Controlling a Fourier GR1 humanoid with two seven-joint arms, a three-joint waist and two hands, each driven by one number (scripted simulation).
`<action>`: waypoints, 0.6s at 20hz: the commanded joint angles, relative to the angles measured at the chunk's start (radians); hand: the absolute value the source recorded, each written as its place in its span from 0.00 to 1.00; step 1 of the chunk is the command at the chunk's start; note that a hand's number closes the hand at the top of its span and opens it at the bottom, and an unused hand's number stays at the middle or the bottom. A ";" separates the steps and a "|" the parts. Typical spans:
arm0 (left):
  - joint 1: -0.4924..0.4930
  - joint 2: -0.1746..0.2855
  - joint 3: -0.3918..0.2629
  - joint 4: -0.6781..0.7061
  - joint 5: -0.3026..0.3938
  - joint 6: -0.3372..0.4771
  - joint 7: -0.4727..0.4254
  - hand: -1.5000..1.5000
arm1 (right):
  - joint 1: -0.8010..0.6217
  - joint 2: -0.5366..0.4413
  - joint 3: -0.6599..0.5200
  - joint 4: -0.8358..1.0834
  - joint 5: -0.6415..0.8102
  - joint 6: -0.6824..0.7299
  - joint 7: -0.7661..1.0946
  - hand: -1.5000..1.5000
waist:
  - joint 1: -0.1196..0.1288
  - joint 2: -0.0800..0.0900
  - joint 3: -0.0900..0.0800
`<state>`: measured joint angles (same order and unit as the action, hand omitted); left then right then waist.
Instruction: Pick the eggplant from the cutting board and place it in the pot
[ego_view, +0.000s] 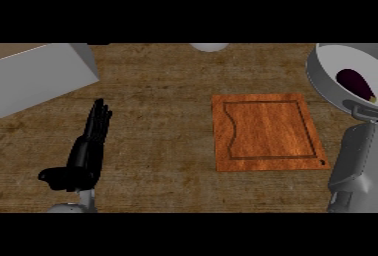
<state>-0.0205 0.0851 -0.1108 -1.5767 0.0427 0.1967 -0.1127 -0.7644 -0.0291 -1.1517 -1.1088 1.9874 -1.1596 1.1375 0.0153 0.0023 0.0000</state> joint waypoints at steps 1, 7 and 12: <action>0.042 -0.022 -0.034 -0.039 -0.022 0.017 0.016 0.50 | 0.076 0.028 0.053 -0.004 0.023 -0.150 0.127 0.00 | 0.006 -0.004 0.000; -0.003 0.017 0.024 -0.010 0.004 -0.016 0.012 0.50 | 0.163 0.029 0.136 -0.074 0.030 -0.113 0.194 0.00 | 0.001 -0.005 -0.001; 0.010 -0.009 0.004 -0.009 0.000 -0.012 -0.008 0.50 | 0.195 0.029 0.152 -0.190 0.042 -0.122 0.224 0.00 | 0.002 -0.006 -0.001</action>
<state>-0.0142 0.0779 -0.1079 -1.5770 0.0385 0.1893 -0.1147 -0.6105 0.0002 -1.0310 -1.2383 2.0257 -1.1955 1.2135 0.0171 -0.0030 -0.0009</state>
